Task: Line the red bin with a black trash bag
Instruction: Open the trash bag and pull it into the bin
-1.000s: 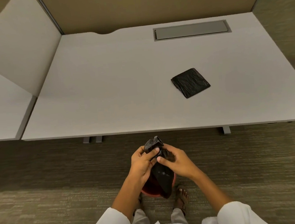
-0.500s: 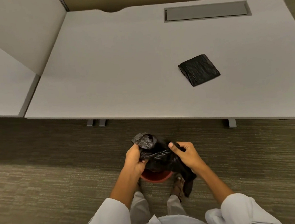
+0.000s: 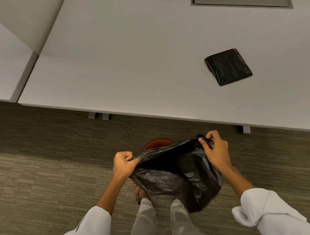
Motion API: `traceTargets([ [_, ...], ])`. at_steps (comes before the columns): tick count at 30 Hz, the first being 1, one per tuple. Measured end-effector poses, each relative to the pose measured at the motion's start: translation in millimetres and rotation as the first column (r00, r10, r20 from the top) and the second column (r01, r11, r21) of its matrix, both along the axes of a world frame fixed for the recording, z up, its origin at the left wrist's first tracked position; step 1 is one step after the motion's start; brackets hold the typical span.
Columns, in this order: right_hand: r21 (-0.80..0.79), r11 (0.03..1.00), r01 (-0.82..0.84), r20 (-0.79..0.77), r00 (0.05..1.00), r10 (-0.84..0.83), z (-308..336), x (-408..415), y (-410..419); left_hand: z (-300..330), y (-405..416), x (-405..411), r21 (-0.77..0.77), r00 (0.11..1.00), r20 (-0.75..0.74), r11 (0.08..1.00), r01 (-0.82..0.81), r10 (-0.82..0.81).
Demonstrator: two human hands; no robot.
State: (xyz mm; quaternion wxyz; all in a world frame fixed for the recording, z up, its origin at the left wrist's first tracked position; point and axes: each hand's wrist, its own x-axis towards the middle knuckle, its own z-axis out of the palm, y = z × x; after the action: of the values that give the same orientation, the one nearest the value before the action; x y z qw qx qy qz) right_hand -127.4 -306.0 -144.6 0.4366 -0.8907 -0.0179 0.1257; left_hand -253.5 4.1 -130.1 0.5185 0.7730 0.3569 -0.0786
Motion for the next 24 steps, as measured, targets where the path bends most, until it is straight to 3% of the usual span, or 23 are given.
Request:
traceTargets([
  [5,-0.156,0.888,-0.433,0.039,0.895,0.443,-20,14,6,-22,28,-1,0.200,0.998,-0.018,0.978,0.060,-0.058],
  [8,-0.217,0.793,-0.569,0.060,0.803,0.593,-39,12,11,-39,33,-2,0.284,0.997,-0.025,0.956,0.078,-0.074],
  [16,-0.244,0.750,-0.615,-0.009,0.775,0.632,-94,23,26,-108,40,6,0.357,0.997,0.014,0.932,0.066,-0.076],
  [21,-0.267,0.696,-0.666,-0.123,0.740,0.661,-136,32,38,-159,48,15,0.368,0.969,0.060,0.908,0.202,-0.240],
  [24,-0.281,0.673,-0.684,-0.250,0.729,0.637,-161,35,41,-188,54,17,0.399,0.917,0.036,0.847,0.350,-0.396],
])
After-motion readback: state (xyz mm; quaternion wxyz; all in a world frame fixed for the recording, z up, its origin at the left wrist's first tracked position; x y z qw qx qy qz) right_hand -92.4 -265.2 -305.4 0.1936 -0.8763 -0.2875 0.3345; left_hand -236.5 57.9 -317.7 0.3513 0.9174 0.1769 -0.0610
